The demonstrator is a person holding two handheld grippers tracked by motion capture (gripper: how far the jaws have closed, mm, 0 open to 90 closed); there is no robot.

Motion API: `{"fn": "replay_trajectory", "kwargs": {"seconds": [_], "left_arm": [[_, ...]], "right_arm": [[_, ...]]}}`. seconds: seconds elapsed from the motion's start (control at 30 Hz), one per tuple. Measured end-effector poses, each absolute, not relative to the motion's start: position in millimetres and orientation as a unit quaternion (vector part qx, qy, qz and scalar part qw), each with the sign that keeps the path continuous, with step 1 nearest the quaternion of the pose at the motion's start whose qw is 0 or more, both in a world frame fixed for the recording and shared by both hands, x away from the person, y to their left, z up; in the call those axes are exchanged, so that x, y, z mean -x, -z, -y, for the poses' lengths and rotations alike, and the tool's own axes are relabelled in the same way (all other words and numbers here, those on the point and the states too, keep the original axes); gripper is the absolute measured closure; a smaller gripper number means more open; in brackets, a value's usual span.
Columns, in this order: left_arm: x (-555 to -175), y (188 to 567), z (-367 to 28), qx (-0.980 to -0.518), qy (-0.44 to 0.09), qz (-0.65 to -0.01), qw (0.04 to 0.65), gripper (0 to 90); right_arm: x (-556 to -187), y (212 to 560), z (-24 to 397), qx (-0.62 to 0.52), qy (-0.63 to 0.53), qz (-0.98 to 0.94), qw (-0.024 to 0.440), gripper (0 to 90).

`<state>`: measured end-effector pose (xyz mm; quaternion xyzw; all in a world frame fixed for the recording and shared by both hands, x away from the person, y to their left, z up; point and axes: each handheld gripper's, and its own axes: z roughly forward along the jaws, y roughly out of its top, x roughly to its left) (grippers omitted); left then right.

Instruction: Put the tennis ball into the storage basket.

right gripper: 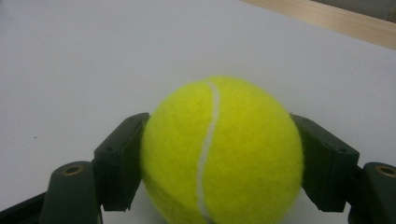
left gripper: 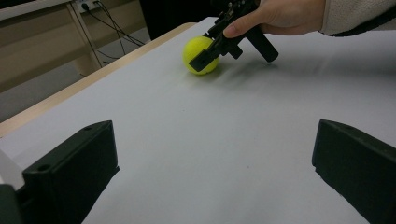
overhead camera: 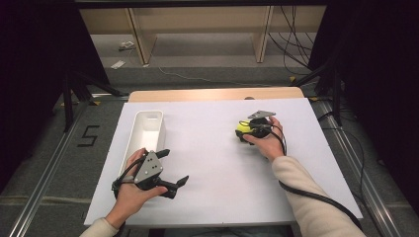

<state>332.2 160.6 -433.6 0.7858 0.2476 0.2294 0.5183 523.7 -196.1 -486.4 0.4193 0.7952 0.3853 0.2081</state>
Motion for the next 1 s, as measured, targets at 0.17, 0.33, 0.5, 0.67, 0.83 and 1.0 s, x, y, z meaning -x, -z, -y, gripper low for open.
{"fn": "replay_trajectory", "kwargs": {"seconds": [0.17,0.33,0.5,0.67,0.83,1.0], "left_arm": [[-332.5,433.8,-160.8,-0.786,-0.229,-0.247,0.519,0.0],[-332.2,433.3,-161.2,-0.786,-0.231,-0.246,0.518,0.0],[-332.0,433.5,-160.8,-0.787,-0.230,-0.247,0.517,0.0],[-332.2,433.7,-161.2,-0.787,-0.230,-0.247,0.517,0.0],[-331.5,433.4,-161.1,-0.787,-0.230,-0.246,0.517,0.0],[-331.6,433.6,-161.0,-0.787,-0.229,-0.246,0.517,0.0]], "right_arm": [[-523.6,485.5,196.6,-0.419,-0.386,-0.794,0.214,26.4],[-522.6,480.4,198.5,-0.420,-0.395,-0.788,0.216,26.5],[-520.7,475.6,197.2,-0.418,-0.403,-0.784,0.218,26.5],[-518.2,471.7,194.6,-0.412,-0.413,-0.783,0.216,26.6],[-516.8,469.3,191.7,-0.406,-0.421,-0.783,0.212,26.6],[-514.5,465.8,189.0,-0.401,-0.425,-0.784,0.210,26.6]]}}
